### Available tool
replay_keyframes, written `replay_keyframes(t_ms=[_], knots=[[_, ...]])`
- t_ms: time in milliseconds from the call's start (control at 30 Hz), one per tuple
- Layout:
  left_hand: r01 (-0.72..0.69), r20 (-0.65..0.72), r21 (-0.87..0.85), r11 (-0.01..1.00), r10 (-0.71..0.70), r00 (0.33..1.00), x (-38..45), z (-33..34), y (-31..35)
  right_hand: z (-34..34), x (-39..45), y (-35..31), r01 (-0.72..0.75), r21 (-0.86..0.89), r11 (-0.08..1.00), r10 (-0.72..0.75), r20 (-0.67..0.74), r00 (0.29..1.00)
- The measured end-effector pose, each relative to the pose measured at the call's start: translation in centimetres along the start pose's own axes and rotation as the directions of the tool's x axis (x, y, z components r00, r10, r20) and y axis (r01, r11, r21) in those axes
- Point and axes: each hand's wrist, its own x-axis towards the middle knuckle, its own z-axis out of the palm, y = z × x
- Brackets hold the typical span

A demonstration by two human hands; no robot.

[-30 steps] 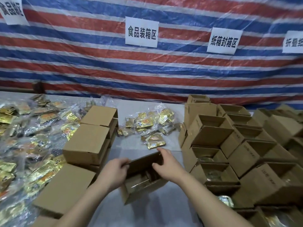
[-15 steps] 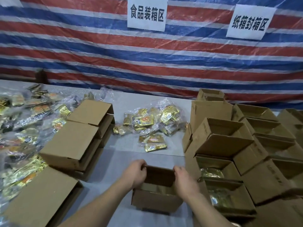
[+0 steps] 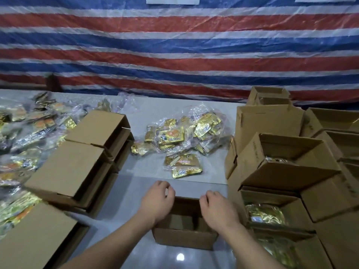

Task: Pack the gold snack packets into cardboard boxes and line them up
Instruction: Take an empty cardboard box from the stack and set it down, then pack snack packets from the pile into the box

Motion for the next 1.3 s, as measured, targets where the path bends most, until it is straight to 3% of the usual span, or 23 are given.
replay_keyframes(t_ms=[100,233,333,467,567,667,767,867,933,1000,1067,1133,1200,1300], knots=[[-0.049,-0.068,0.057,0.997,0.053,0.996,4.7,-0.3,1.8,0.1,0.0,-0.1,0.003,0.017,1.0,-0.004,0.028,1.0],[-0.254,0.235,0.384,0.888,0.172,0.957,12.2,1.4,3.8,0.5,0.3,0.0,-0.011,0.039,0.999,0.01,0.023,1.0],[-0.367,0.324,0.573,0.733,0.208,0.923,16.0,3.7,4.2,0.5,0.6,0.5,-0.011,0.076,0.997,0.012,-0.018,1.0],[-0.401,0.424,0.674,0.62,0.12,0.898,19.0,7.1,3.2,0.7,1.1,1.3,-0.049,0.11,0.993,0.053,-0.037,0.998],[-0.371,0.387,0.718,0.589,0.104,0.916,19.9,8.5,2.2,0.6,1.2,1.3,-0.069,0.121,0.99,0.077,-0.057,0.995],[-0.353,0.365,0.671,0.652,0.125,0.923,19.1,8.9,1.1,0.8,1.0,1.2,-0.087,0.126,0.988,0.092,-0.033,0.995],[-0.271,0.37,0.555,0.787,0.058,0.927,17.3,8.5,0.3,1.1,0.6,0.9,-0.114,0.13,0.985,0.116,-0.013,0.993],[-0.239,0.404,0.51,0.826,0.016,0.915,15.2,6.7,0.4,1.2,0.2,0.3,-0.161,0.134,0.978,0.164,-0.017,0.986],[-0.176,0.353,0.464,0.868,0.002,0.936,13.9,4.6,1.1,0.5,-0.2,-0.2,-0.193,0.136,0.972,0.199,-0.031,0.979],[-0.075,0.283,0.29,0.954,-0.011,0.959,12.4,1.8,2.1,-0.6,-0.7,-0.9,-0.217,0.152,0.964,0.228,-0.059,0.972],[0.013,0.232,-0.012,1.0,-0.01,0.973,10.2,-1.4,3.7,-2.1,-1.3,-2.1,-0.223,0.282,0.933,0.261,-0.105,0.96],[0.044,0.205,-0.335,0.941,0.028,0.978,7.0,-4.9,5.9,-4.1,-1.6,-3.8,-0.184,0.601,0.778,0.301,-0.099,0.948],[0.047,0.201,-0.602,0.797,0.094,0.975,3.5,-8.1,8.4,-6.3,-1.9,-6.0,-0.155,0.88,0.45,0.287,0.022,0.958],[-0.026,0.16,-0.711,0.703,0.197,0.967,-0.9,-11.5,11.4,-8.6,-2.4,-8.8,-0.179,0.983,0.038,0.16,0.171,0.972]])
